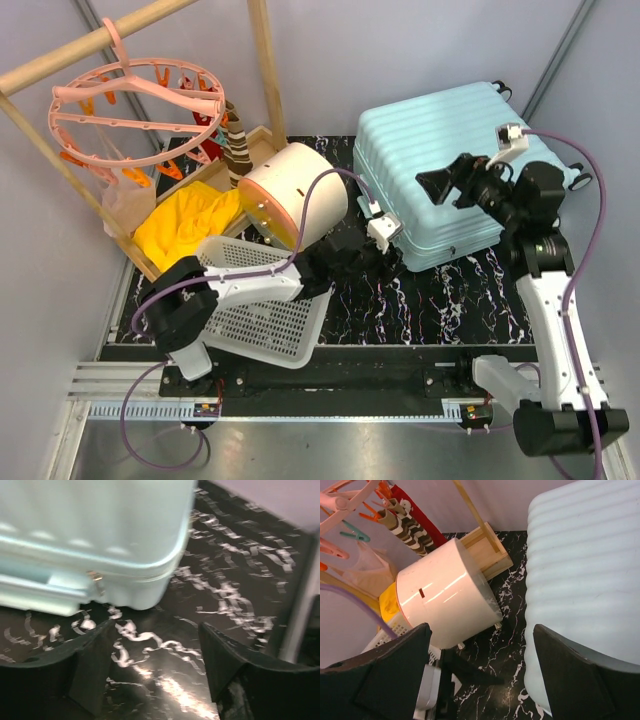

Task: Open, take out, and arrange the luggage
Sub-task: Adjust the luggage at the center of the board.

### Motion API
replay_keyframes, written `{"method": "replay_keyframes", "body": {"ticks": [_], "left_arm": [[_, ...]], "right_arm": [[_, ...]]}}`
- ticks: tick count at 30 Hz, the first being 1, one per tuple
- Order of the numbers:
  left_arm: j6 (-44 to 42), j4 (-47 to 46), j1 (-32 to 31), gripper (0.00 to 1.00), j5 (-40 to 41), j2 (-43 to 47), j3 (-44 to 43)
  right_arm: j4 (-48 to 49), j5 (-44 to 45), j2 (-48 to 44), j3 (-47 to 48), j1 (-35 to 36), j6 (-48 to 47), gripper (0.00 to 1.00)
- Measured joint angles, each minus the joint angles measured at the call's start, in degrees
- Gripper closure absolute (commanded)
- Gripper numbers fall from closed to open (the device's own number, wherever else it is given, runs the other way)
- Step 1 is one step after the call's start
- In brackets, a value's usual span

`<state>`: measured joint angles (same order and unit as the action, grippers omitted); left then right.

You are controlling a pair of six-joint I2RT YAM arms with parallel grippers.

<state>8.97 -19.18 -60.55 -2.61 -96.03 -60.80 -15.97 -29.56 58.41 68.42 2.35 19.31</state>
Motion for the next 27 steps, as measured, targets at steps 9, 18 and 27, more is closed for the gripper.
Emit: {"method": "replay_keyframes", "body": {"ticks": [9, 18, 27], "left_arm": [[-5.73, -1.64, 2.67, 0.53, 4.57, -8.57, -4.85], [-10.73, -1.97, 5.31, 0.61, 0.85, -12.94, -8.74], [-11.96, -1.11, 5.79, 0.75, -1.62, -15.45, -12.24]], "right_arm": [[-1.97, 3.43, -7.5, -2.25, 0.0, -0.39, 0.1], [-2.08, 3.41, -6.93, -1.49, 0.0, -1.68, 0.09], [-2.38, 3.37, -6.16, -1.49, 0.0, -3.5, 0.08]]}}
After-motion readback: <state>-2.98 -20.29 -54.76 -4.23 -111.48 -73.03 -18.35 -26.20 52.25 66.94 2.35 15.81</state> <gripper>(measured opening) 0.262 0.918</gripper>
